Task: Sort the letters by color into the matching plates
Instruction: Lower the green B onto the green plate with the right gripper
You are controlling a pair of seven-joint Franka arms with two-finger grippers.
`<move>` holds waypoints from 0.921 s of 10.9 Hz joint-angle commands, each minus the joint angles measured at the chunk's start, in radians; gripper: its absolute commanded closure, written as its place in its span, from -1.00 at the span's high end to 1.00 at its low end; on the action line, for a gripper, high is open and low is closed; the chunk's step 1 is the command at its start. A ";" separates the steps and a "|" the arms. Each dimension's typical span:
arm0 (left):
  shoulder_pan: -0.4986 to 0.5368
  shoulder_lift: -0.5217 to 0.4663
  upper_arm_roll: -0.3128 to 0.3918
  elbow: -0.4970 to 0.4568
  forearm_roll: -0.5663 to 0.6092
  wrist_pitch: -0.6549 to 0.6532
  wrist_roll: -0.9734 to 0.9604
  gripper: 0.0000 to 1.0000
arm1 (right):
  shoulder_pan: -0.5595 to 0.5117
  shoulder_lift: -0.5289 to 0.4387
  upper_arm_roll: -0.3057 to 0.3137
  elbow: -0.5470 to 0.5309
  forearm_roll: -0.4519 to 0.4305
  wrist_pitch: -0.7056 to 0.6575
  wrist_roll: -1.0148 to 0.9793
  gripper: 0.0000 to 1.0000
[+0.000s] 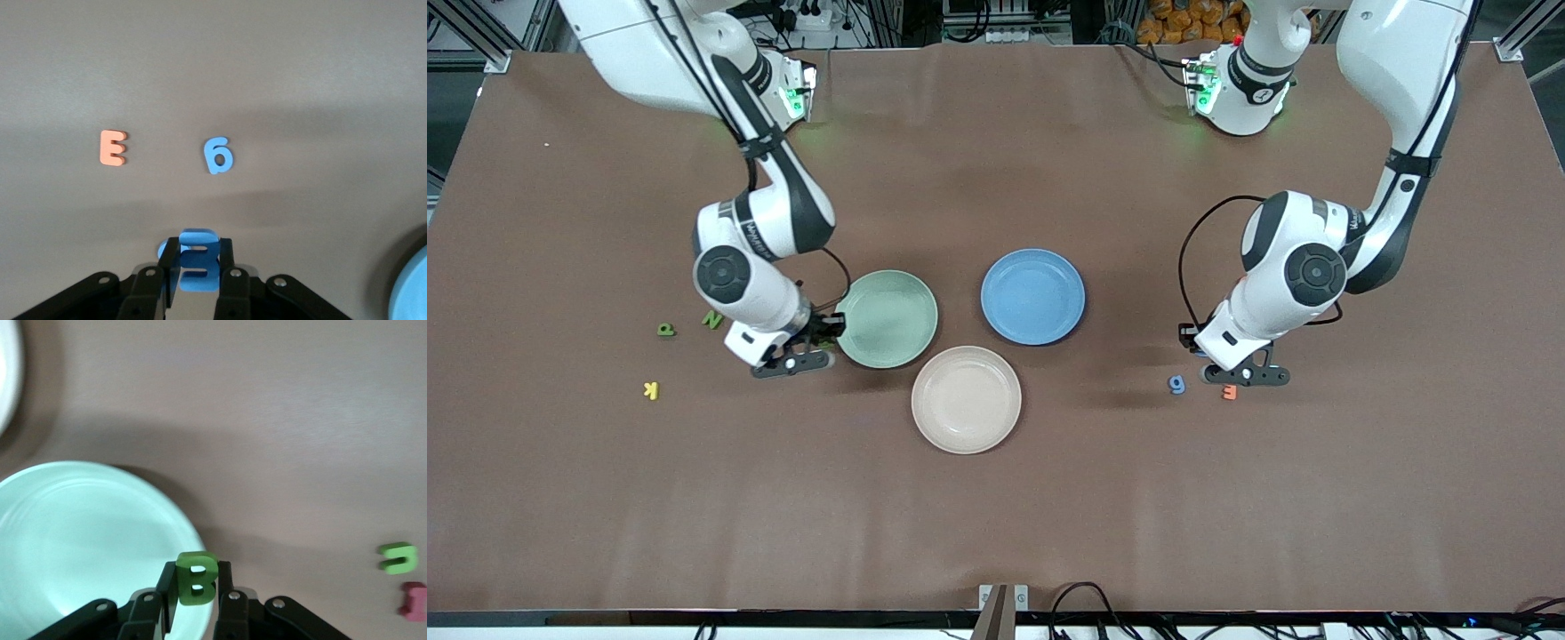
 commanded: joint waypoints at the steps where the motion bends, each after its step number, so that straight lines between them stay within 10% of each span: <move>1: -0.063 -0.013 -0.004 -0.005 0.023 -0.016 -0.117 -1.00 | 0.088 -0.023 -0.007 -0.020 -0.004 -0.021 0.026 -0.56; 5: -0.187 0.005 -0.004 0.024 0.023 -0.018 -0.295 -1.00 | 0.138 -0.017 -0.007 -0.020 -0.006 -0.024 0.076 -0.31; 7: -0.233 0.008 -0.004 0.028 0.021 -0.019 -0.368 -1.00 | 0.139 -0.017 -0.009 -0.019 -0.009 -0.023 0.095 1.00; 10: -0.272 0.039 -0.004 0.046 0.021 -0.019 -0.449 -1.00 | 0.129 -0.028 -0.013 -0.020 -0.009 -0.029 0.094 1.00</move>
